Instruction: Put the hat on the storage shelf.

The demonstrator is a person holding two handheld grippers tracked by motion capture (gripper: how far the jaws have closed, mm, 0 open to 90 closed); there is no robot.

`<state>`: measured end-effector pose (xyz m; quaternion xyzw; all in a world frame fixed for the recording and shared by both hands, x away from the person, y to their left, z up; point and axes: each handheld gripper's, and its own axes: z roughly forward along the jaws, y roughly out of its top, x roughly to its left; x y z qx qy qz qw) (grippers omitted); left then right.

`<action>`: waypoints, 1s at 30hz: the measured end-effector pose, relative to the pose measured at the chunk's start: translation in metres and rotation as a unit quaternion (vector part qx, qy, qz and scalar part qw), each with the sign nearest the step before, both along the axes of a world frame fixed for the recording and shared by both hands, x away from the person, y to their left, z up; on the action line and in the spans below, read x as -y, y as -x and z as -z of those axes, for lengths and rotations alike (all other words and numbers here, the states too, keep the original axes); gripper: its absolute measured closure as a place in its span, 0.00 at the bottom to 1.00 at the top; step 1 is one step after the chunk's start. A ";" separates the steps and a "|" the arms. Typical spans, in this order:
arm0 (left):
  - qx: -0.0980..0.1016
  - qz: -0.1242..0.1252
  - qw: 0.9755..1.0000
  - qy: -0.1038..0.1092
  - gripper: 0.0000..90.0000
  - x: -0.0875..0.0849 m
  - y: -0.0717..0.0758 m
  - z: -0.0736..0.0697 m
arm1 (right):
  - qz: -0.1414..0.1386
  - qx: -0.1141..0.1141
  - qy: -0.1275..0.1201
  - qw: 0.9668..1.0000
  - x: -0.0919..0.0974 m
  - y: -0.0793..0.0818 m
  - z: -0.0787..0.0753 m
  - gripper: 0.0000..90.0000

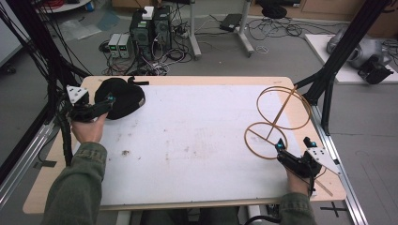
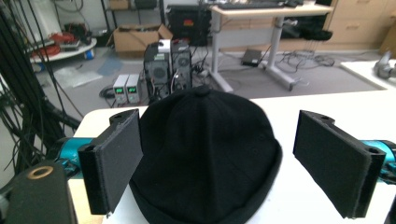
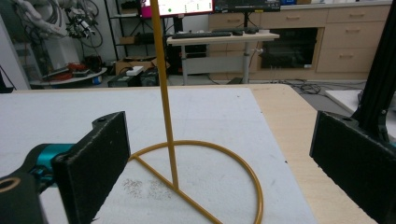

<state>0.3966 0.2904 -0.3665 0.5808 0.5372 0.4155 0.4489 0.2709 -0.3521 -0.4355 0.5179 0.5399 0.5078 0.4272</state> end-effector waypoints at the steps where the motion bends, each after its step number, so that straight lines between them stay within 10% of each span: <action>1: -0.003 -0.001 1.000 -0.001 0.18 0.000 -0.002 0.001 | 0.000 0.000 0.001 1.000 0.000 0.000 0.000 0.05; 9: -0.048 0.028 0.998 0.012 0.18 0.001 -0.041 0.013 | 0.005 0.001 -0.004 1.000 0.004 -0.001 0.001 0.04; 13: -0.067 -0.003 0.998 0.017 0.18 -0.007 -0.058 0.019 | 0.003 0.000 -0.003 1.000 0.003 -0.001 0.001 0.04; 18: -0.097 -0.010 0.995 -0.010 0.19 -0.009 -0.066 0.029 | 0.002 -0.002 -0.004 1.000 0.003 -0.001 0.001 0.05; 30: -0.127 0.002 0.992 -0.002 0.23 -0.003 -0.075 0.046 | -0.002 -0.007 -0.005 1.000 0.002 -0.003 0.001 0.05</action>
